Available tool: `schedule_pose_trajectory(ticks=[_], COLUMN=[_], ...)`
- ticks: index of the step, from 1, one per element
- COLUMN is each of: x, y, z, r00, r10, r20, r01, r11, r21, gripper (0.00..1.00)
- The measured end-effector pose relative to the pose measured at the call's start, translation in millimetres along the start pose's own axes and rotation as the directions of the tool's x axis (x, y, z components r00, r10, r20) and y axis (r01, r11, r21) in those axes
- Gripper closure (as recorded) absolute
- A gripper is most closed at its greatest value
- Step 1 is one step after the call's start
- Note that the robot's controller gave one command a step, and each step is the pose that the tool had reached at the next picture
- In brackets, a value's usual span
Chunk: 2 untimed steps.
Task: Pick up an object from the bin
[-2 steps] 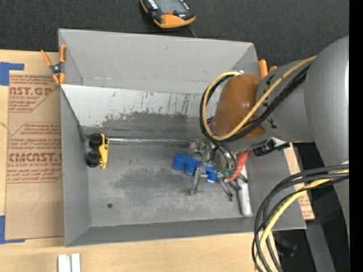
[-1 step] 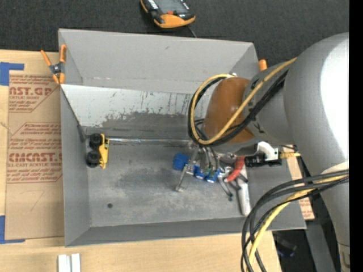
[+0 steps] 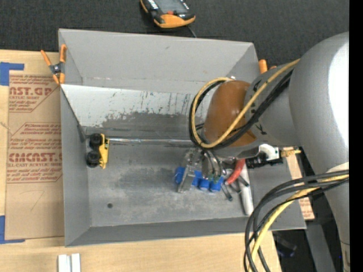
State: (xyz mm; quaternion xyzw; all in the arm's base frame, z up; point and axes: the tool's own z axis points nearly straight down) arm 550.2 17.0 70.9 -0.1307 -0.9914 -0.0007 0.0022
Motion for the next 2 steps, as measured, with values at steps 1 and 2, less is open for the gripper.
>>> schedule_pose_trajectory(ticks=[1, 2], x=[0.0, 3.4], y=[0.0, -0.6], z=[-0.4, -35.9], r00=[1.000, 1.000], r10=[0.000, 0.000], r20=[0.000, -0.010], r01=[0.000, 0.000], r11=[1.000, 1.000], r21=[0.000, 0.002], gripper=[1.00, 1.00])
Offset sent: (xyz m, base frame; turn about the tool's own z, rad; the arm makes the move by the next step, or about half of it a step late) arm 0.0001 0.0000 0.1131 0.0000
